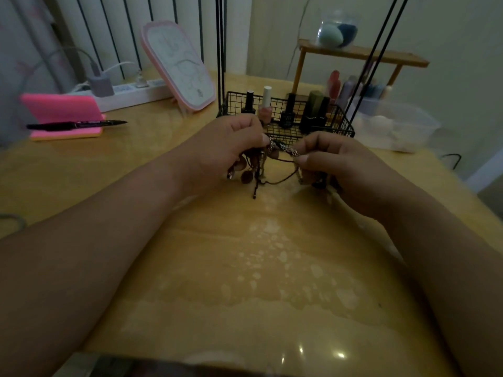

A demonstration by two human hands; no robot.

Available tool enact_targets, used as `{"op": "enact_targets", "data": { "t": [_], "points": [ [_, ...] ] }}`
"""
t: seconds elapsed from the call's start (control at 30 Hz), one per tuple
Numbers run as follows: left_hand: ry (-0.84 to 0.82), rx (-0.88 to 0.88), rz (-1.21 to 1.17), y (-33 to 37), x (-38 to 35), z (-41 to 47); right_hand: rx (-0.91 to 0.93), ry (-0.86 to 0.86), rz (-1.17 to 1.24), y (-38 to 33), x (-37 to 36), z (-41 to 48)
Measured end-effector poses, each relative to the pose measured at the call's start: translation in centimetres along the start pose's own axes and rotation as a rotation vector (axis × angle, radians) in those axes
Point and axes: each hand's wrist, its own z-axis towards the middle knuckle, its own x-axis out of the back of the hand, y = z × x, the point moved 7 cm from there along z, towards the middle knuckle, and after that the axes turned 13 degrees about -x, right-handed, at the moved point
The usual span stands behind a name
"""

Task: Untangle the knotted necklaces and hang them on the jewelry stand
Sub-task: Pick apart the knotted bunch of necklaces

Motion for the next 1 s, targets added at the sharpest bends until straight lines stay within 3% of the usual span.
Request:
{"op": "enact_targets", "data": {
  "t": [0.13,0.33,0.53,0.7,1.0],
  "points": [
    [-0.005,0.025,-0.082,0.2,-0.2,-0.1,0.028,-0.055,0.132,-0.2,0.1,0.1],
    [-0.096,0.053,0.032,-0.2,-0.3,-0.2,0.063,-0.072,0.372,-0.6,0.9,0.1],
    [-0.196,0.035,0.320,-0.5,-0.5,0.0,0.082,-0.026,0.310,-0.8,0.9,-0.4],
    [-0.216,0.020,0.558,-0.7,-0.2,0.0,0.013,0.021,0.115,-0.4,0.6,-0.3],
    [-0.263,0.059,0.752,-0.9,-0.1,-0.1,-0.007,0.090,0.043,-0.1,0.7,-0.2]
  ]
}}
